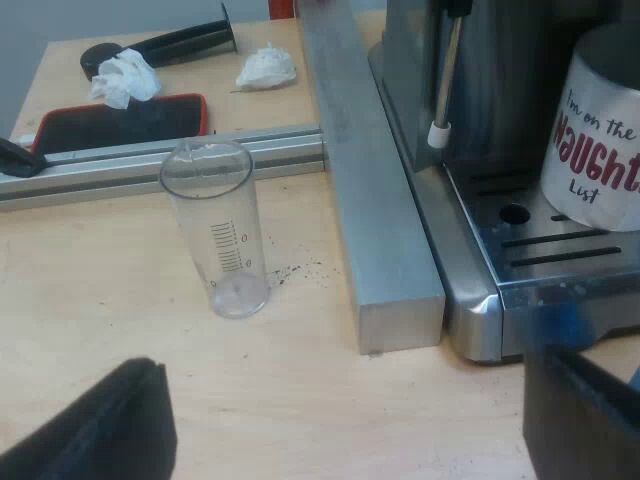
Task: Place mug into machine
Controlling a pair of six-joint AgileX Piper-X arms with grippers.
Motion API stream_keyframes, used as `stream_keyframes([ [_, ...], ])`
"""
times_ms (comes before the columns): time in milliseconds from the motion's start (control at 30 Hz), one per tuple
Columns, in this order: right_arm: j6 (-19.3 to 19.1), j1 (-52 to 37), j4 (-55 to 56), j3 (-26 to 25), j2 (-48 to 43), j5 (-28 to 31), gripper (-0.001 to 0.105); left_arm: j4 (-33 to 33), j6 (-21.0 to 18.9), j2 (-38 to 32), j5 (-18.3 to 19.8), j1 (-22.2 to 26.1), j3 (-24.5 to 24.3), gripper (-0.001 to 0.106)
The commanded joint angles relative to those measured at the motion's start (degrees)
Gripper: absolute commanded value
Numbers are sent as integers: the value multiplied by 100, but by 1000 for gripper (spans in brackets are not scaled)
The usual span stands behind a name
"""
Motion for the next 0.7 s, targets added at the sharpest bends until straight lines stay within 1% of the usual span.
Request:
stream_keyframes([
  [33, 10, 3, -15, -39, -261, -32, 93, -89, -7, -775, 29, 1, -3, 73],
  [700, 10, 3, -15, -39, -261, -32, 93, -143, -7, -775, 29, 1, 29, 73],
])
